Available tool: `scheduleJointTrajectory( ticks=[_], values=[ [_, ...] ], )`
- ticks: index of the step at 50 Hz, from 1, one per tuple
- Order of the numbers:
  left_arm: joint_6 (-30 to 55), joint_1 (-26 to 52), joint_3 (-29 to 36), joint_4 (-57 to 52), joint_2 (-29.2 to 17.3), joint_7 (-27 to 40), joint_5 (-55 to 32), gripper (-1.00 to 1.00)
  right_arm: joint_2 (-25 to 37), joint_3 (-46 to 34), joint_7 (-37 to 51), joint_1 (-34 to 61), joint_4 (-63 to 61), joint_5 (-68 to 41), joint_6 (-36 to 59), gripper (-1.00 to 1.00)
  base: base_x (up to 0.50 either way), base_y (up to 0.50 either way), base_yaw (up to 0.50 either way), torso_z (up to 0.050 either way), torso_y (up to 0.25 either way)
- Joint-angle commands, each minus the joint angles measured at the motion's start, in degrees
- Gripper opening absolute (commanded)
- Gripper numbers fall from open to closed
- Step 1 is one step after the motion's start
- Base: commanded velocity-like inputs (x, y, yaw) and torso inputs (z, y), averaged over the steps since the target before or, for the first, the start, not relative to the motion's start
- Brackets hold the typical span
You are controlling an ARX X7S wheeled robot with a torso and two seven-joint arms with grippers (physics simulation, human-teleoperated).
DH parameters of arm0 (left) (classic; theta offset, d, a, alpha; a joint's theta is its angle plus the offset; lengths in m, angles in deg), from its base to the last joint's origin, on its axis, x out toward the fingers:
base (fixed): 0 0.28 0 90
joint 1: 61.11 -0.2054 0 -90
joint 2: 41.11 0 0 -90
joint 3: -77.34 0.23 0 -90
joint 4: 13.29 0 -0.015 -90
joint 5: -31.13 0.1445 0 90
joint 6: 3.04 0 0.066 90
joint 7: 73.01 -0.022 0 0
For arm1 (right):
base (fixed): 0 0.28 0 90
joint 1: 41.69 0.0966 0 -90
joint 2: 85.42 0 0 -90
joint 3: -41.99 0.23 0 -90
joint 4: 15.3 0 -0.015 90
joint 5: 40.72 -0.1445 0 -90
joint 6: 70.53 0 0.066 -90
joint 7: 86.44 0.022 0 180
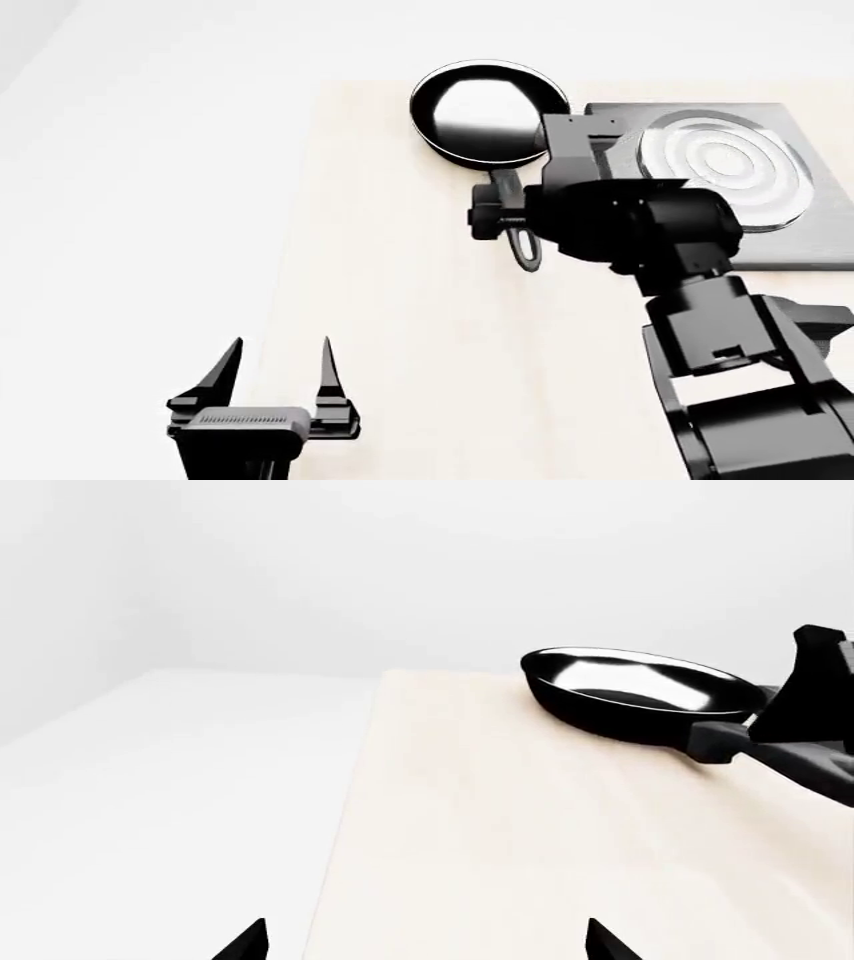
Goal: Turn on the stove and put the frying pan on it.
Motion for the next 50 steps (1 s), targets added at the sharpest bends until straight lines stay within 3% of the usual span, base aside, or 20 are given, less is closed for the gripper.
scheduleJointTrajectory(
  ticks=[1, 50],
  values=[
    [-0.1, 0.0, 0.1, 0.0, -0.1, 0.1, -0.1, 1.0, -1.3, -1.2, -1.6, 0.8, 4.2, 1.0, -1.9, 1.0, 0.0, 0.0, 0.0, 0.0, 0.0],
    [-0.4, 0.2, 0.7, 0.0, -0.5, 0.6, -0.5, 1.0, -2.3, -1.8, -2.9, 1.7, 10.7, 0.5, -1.9, 1.0, 0.0, 0.0, 0.0, 0.0, 0.0]
  ],
)
